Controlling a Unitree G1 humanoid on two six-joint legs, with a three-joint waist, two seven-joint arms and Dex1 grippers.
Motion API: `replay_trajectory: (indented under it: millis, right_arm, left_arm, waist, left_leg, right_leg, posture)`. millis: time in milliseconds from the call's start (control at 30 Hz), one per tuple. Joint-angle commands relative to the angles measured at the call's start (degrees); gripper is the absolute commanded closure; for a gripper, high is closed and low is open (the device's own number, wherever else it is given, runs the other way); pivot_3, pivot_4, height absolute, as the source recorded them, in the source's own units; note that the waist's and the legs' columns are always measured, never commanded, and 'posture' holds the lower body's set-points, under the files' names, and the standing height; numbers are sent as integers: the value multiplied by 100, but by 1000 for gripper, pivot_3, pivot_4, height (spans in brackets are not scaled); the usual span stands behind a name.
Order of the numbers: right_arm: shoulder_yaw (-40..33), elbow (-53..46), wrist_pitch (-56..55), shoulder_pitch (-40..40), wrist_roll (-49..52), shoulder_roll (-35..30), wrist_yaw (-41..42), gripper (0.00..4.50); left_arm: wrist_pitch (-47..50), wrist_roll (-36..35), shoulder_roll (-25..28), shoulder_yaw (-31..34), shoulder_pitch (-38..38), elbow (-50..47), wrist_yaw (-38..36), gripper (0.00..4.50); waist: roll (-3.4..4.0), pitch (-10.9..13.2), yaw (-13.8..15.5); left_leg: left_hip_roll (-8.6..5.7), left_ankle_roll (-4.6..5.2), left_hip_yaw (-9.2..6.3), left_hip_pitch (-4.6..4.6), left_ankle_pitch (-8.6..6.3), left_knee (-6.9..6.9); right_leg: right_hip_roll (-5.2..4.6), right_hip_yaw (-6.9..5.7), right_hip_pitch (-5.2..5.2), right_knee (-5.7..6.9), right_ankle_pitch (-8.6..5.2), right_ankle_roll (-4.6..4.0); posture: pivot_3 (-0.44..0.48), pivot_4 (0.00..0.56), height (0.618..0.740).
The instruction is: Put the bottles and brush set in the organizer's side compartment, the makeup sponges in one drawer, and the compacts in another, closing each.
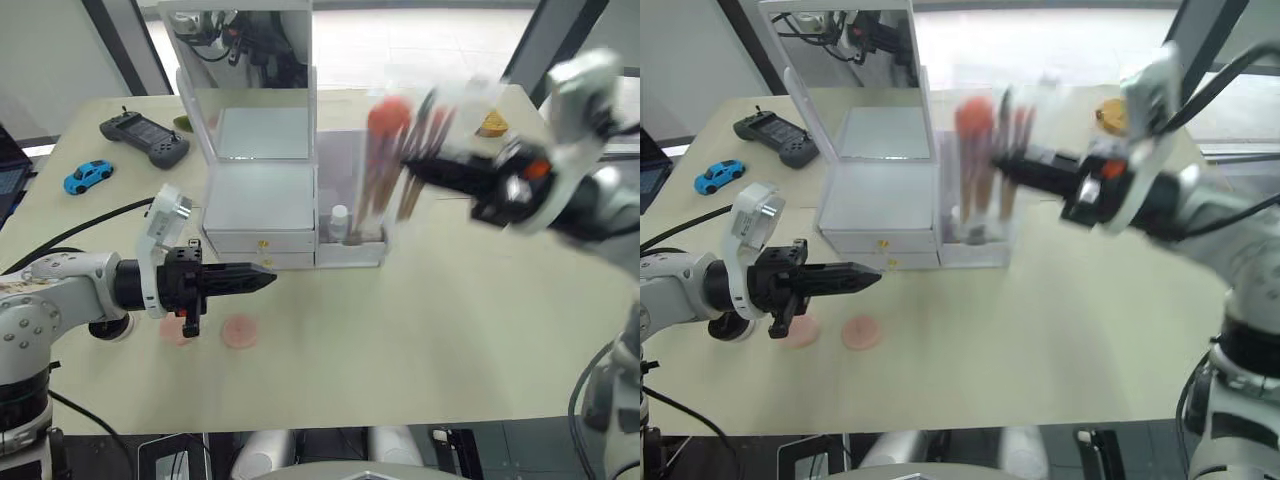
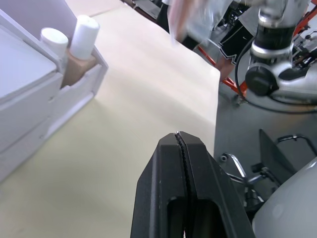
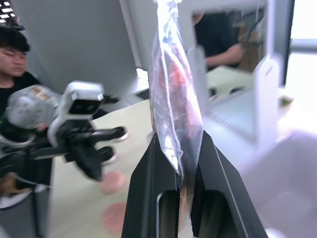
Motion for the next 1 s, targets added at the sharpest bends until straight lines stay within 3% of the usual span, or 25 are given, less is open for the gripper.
replay_trajectory:
  millis: [33,167,333,433,700,1000]
  right_arm:
    - [1120,848,-1231,-476,-1815,-99,1080,4485]
    - [1896,2813,-2947,-1303,-3344,458,2051,4485]
    - [1972,5470,-4603,-2431,-4267,1348,2735,4485]
    - [1910,6534,-5118,-2858,-4511,1800,3084,4485]
    - [1569,7761,-5599,-3318,-4808,2609,3390,4485]
    - [1471,8451,-6177,-3092,-5368,2870,3411,4485]
  left_arm:
    - [-776,327,-230,15,-35,-35,-91,4500]
    - [-802,257,-138,-154,36,79,-398,4500]
    - [-729,73,-78,-130,122,130,-415,4500]
    - [-686,-35,-57,-90,185,87,-345,4500]
    - [-583,-289,-53,-31,186,127,-94,4500]
    - [-551,-417,4,-76,114,185,11,4500]
  waist:
    - [-8,4,-4]
    - [-16,14,-54]
    - [-12,39,-165]
    - [-11,41,-219]
    - [-1,47,-331]
    - [2,48,-367]
  left_leg:
    - [1,-1,1,-2,0,2]
    - [-3,0,10,-7,0,9]
    - [2,-2,10,-27,1,10]
    - [1,-2,-5,-30,2,13]
    - [-2,-3,-24,-31,2,15]
    - [-4,-4,-29,-30,2,17]
  right_leg:
    - [-2,0,-1,1,0,0]
    - [-9,9,-4,8,1,2]
    - [-7,8,-29,13,2,2]
    - [-4,-6,-23,17,3,0]
    - [1,-18,-18,23,4,-3]
    - [3,-25,-18,29,4,-3]
  posture:
    - [0,150,734]
    - [0,150,734]
    - [0,150,734]
    - [0,150,734]
    - [0,150,734]
    - [0,150,734]
